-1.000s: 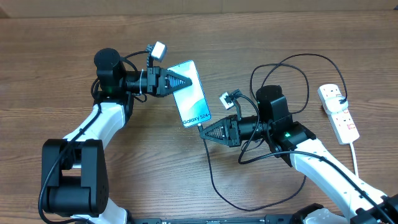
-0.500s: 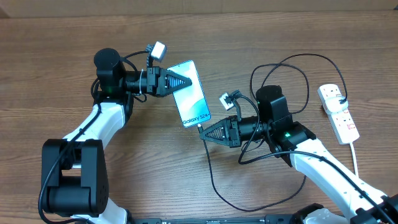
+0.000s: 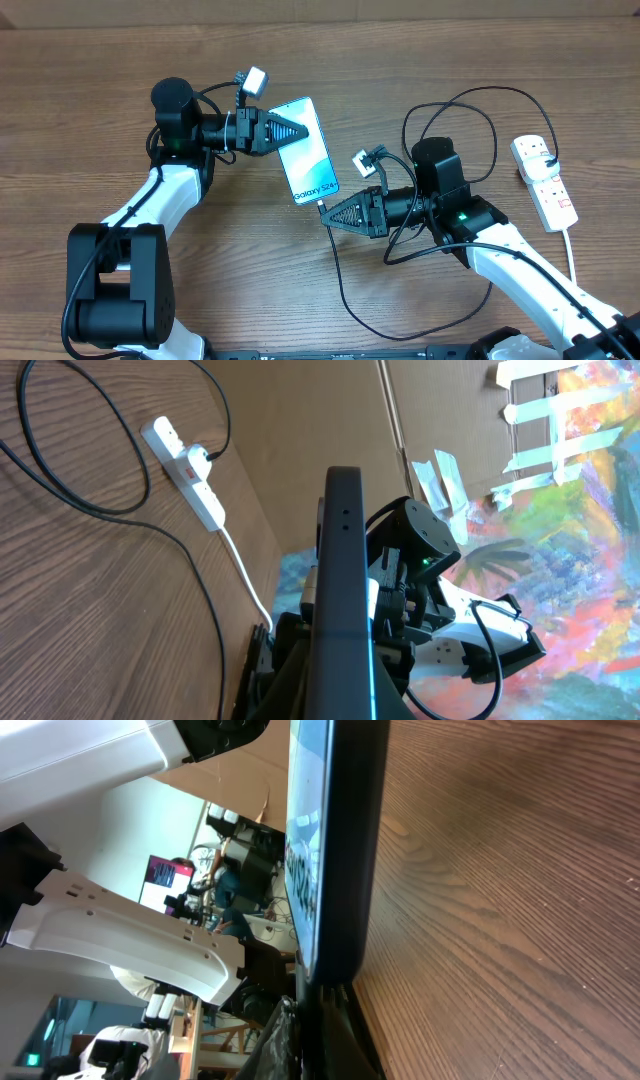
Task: Plug charger to phone and switch on socket
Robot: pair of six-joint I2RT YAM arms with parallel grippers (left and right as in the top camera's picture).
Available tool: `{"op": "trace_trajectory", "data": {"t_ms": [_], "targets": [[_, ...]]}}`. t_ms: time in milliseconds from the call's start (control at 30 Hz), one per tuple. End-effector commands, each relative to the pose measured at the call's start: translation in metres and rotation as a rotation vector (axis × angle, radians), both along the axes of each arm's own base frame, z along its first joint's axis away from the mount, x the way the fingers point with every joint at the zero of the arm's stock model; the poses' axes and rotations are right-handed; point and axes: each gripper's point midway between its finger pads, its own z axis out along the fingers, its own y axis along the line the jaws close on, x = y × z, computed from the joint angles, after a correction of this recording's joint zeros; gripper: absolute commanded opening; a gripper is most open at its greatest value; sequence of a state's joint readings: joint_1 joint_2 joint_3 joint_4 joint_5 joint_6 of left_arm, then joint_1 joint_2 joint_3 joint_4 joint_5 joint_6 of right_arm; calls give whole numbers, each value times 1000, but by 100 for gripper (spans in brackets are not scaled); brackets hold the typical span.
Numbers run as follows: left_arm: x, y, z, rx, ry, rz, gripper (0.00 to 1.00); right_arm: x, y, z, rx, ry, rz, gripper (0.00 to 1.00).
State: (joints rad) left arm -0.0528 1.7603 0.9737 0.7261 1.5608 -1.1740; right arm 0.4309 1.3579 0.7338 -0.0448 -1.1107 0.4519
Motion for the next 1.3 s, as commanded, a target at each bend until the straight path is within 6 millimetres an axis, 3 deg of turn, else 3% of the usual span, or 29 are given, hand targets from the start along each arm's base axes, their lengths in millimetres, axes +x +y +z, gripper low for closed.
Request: {"op": "trace_trajectory", "data": {"t_ms": [0,567,1267], "targets": [[-2,-2,7,-4,-50,-29,4,7,1,10,16,-32,-4,4],[-6,-10,7,-4,-50,-51,4,12,1,11,14,-42,-25,4],[-3,-5,7,-6,-75,-35,4,11,-1,4,-12,-28,-35,4]]}}
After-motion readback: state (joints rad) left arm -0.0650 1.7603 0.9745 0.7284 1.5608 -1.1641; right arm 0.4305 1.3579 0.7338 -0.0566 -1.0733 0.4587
